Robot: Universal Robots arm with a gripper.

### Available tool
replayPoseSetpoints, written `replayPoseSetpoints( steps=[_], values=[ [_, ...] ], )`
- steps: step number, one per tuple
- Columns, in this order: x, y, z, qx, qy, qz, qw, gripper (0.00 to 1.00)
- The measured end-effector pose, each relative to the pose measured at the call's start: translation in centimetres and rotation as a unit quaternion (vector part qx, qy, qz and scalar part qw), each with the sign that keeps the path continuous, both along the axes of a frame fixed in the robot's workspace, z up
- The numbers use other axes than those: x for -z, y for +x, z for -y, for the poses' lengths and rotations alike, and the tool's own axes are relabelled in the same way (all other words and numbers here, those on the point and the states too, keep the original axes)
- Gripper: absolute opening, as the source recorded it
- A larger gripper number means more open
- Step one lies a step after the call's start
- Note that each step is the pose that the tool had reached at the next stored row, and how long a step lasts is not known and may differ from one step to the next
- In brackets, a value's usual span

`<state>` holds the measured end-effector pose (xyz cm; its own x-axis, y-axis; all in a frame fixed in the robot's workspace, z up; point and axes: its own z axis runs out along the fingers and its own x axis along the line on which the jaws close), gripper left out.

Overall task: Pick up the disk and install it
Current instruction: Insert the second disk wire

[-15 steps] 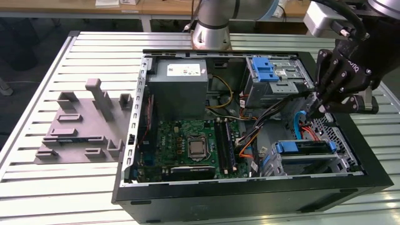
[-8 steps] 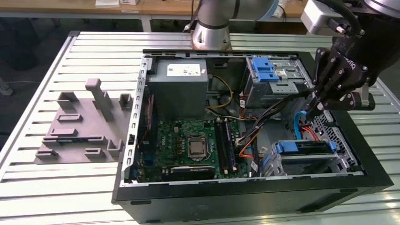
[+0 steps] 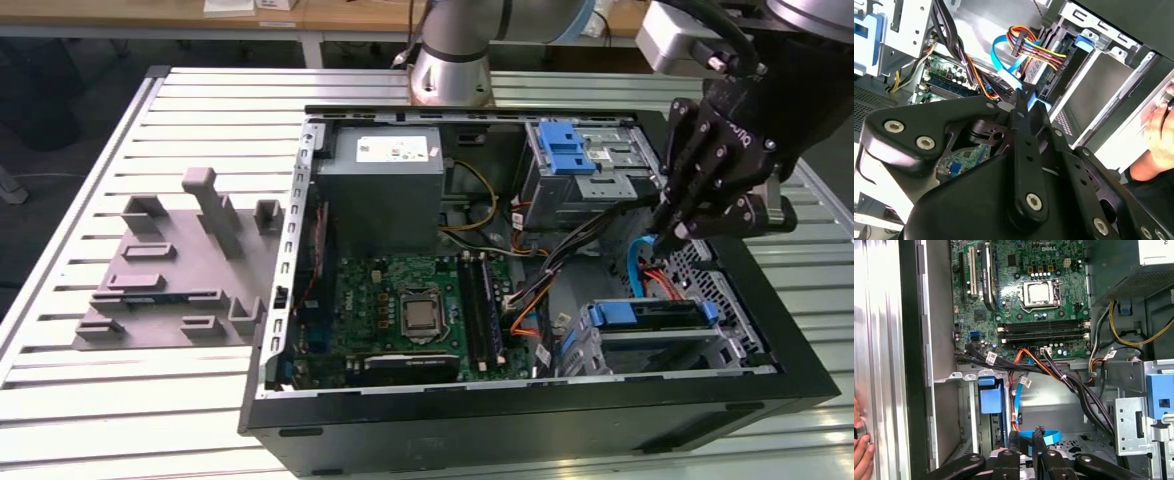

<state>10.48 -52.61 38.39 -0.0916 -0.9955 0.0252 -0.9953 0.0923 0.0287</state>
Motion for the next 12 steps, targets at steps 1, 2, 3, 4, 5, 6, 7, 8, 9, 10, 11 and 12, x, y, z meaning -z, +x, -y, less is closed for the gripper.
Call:
replayPoseSetpoints(
  steps=[1,2,3,4,5,6,7,8,9,10,11,12],
  values=[
    [0.04,0.0,-0.06,0.0,0.0001,0.0,1.0,0.25],
    [0.11,0.0,-0.1,0.0,0.0001,0.0,1.0,0.25],
    [0.21,0.0,-0.12,0.0,0.0001,0.0,1.0,0.25],
    [0.35,0.0,-0.13,0.0,0.0001,0.0001,1.0,0.25],
    [0.5,0.0,-0.14,0.0,0.0001,0.0002,1.0,0.25],
    [0.65,0.0,-0.14,0.0,0.0,0.0002,1.0,0.25],
    [0.8,0.0,-0.15,0.0,0.0,0.0003,1.0,0.25],
    [0.94,0.0,-0.15,0.0,0.0001,0.0004,1.0,0.25],
    [1.09,0.0,-0.15,0.0,0.0001,0.0005,1.0,0.25],
    [1.24,0.0,-0.16,0.0,0.0001,0.0006,1.0,0.25],
    [1.36,0.0,-0.16,0.0,0.0,0.0007,1.0,0.25],
    [1.5,0.0,-0.16,0.0,0.0001,0.0008,1.0,0.25]
  ],
)
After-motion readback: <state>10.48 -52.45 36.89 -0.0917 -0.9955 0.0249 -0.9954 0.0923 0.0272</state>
